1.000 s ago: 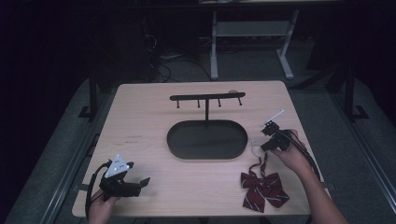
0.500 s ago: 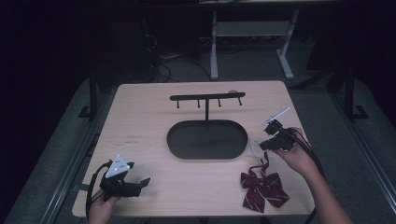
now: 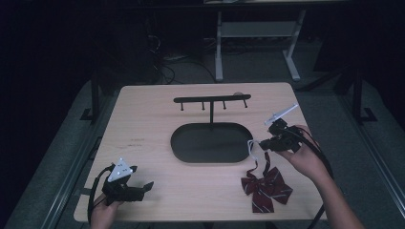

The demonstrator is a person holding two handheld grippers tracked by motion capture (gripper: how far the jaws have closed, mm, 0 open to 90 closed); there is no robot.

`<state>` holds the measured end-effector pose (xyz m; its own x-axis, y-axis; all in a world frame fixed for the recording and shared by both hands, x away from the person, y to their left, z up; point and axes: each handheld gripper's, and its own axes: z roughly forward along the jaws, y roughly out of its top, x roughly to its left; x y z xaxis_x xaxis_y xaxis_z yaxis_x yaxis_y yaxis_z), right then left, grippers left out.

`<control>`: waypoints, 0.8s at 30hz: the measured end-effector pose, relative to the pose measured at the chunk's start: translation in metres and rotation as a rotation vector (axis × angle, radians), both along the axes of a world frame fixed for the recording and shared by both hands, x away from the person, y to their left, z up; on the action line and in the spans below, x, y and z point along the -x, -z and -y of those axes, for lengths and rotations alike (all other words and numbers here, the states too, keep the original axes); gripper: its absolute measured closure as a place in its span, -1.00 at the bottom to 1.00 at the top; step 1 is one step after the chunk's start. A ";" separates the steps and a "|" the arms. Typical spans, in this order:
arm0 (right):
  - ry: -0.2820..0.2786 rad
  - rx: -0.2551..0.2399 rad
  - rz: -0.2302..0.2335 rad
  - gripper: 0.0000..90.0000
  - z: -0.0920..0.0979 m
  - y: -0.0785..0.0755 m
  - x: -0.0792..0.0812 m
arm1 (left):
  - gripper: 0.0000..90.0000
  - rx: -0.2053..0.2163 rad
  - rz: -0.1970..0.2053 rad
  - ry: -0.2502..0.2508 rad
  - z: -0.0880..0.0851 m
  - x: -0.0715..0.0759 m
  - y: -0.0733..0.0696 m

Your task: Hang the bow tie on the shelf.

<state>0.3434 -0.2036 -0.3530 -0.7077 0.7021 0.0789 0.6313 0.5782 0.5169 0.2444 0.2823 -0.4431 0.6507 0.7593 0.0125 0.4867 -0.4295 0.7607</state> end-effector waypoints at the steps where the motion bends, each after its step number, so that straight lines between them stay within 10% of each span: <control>1: 0.000 0.000 0.000 0.93 0.000 0.000 0.000 | -0.70 0.000 0.000 0.000 0.000 0.000 0.000; 24: -0.041 -0.026 0.067 0.93 -0.014 -0.041 0.000 | -0.70 0.002 0.004 0.000 -0.001 0.000 0.000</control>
<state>0.3429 -0.1896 -0.3122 -0.7403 0.6705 0.0485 0.5705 0.5886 0.5728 0.2446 0.2830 -0.4429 0.6508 0.7591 0.0135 0.4839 -0.4284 0.7631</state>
